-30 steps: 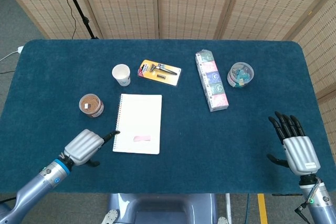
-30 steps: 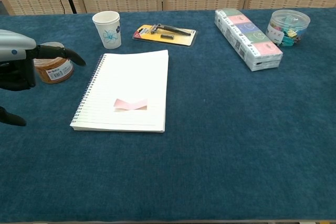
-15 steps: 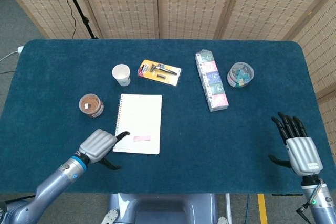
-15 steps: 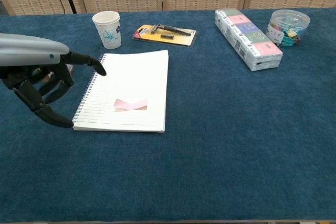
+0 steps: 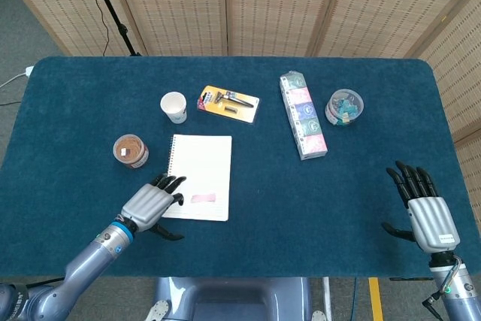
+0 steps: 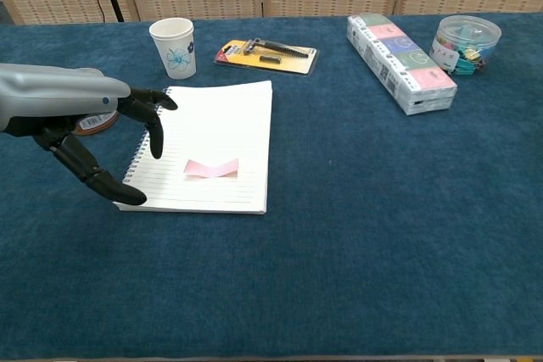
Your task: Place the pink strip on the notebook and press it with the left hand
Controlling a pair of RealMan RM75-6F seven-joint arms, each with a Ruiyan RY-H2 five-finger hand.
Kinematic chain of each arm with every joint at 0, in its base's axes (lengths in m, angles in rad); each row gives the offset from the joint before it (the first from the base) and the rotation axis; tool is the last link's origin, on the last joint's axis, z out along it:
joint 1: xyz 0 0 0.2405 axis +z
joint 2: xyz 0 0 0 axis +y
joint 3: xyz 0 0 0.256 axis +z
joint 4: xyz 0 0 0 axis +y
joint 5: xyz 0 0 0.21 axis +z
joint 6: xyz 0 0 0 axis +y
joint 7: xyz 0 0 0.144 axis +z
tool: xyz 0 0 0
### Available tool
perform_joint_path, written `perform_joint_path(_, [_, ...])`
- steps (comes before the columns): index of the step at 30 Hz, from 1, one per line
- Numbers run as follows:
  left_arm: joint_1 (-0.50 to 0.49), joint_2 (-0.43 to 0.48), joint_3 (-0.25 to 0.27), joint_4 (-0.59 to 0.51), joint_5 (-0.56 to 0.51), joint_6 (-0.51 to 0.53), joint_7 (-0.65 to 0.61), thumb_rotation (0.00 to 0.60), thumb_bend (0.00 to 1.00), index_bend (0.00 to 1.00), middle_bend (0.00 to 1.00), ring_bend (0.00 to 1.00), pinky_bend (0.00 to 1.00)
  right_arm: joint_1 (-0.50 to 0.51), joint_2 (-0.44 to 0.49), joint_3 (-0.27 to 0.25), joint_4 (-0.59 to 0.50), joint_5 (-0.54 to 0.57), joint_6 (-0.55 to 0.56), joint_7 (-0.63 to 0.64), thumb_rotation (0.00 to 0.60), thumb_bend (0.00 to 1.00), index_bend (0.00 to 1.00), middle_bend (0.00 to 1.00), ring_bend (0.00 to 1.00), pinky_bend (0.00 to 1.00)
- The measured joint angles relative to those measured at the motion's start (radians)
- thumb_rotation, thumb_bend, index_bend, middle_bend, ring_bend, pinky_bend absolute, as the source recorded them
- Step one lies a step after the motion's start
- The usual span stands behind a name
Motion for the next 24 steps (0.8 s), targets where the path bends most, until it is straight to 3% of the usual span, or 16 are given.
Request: perform_joint_path(24, [-0.047, -0.170, 0.013, 0.165, 0.010, 0.051, 0.035, 0.260, 0.00, 0.34, 0.00, 0.00, 0.00, -0.015, 0.014, 0.012, -0.016, -0.028, -0.009, 0.041, 0.600, 0.00, 0.00, 0.00, 0.00, 0.00])
